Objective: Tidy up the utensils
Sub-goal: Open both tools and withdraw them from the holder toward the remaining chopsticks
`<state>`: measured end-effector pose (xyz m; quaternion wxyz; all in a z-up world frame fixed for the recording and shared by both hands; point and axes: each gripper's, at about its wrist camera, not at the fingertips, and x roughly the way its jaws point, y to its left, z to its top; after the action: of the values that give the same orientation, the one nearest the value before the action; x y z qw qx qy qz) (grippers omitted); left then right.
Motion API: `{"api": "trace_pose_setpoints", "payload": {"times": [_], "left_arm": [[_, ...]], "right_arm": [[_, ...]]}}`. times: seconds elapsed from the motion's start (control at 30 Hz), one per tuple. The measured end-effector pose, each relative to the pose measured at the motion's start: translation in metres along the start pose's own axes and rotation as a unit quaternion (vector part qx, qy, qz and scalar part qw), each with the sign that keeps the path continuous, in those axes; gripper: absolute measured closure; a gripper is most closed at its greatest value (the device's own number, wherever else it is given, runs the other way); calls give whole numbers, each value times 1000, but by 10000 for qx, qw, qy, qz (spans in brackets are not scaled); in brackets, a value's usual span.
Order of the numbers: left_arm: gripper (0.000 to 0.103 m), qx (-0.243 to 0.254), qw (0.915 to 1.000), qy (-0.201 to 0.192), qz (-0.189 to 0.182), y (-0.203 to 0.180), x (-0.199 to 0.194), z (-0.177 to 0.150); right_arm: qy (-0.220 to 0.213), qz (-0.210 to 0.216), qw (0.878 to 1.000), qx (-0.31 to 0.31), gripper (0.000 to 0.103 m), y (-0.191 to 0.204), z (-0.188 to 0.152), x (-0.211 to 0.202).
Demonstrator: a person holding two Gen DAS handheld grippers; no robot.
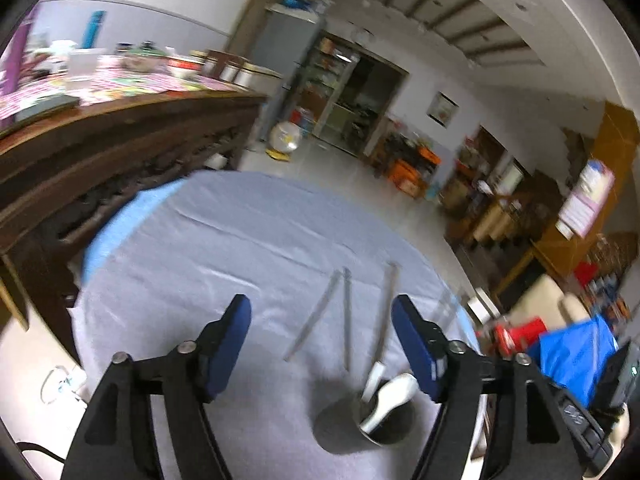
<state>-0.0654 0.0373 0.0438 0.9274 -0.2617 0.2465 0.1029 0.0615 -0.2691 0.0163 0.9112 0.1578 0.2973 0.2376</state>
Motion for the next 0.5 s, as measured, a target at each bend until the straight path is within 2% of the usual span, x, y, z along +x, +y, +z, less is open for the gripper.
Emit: {"api": "trace_pose_setpoints", "payload": {"times": [0.1,0.23,0.33,0.5], "left_arm": [[23,-364,9982,62,466,29,11,5],[23,-704,9897,571,1108,68,46,-5],[23,-589,9827,995,1448,86,76,-19],[23,-278,9733,1570,1651,96,113,-38]], "right_arm": [[21,-184,9997,152,32,-17,1,0],[447,-412,9972,429,32,-47,-10,21],[756,-535,9940,590,32,-67,-20,36],[1396,-604,9855,749,32,-91,-37,67]]}}
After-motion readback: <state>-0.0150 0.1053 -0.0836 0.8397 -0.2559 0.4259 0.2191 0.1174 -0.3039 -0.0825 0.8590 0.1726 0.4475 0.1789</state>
